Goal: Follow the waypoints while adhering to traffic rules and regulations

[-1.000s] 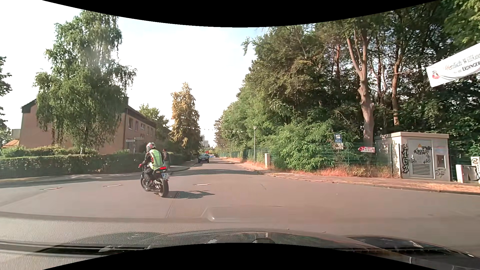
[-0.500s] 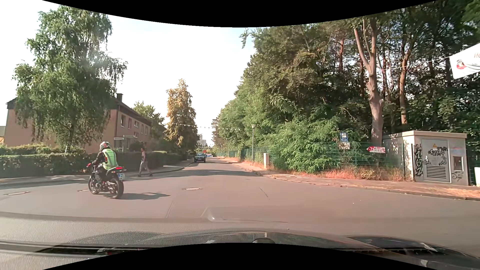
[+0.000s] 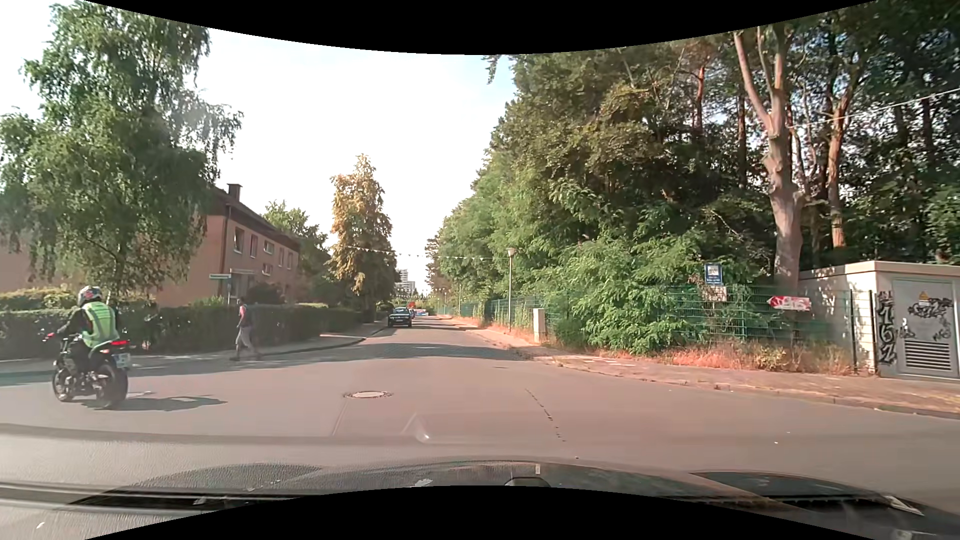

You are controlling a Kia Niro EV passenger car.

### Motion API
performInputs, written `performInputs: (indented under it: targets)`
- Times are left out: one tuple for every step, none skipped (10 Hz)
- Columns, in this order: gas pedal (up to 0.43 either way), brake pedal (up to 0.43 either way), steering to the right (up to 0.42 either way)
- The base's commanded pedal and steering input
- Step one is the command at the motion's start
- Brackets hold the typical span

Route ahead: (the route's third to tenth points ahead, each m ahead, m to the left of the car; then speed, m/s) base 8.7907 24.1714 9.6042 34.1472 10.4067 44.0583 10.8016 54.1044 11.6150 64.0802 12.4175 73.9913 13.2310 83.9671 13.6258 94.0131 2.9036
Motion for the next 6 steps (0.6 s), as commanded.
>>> performInputs:
  targets:
    - [0.130,0.000,-0.124]
    - [0.130,0.000,-0.166]
    - [0.130,0.000,-0.205]
    - [0.138,0.000,-0.255]
    - [0.138,0.000,-0.291]
    - [0.138,0.000,-0.342]
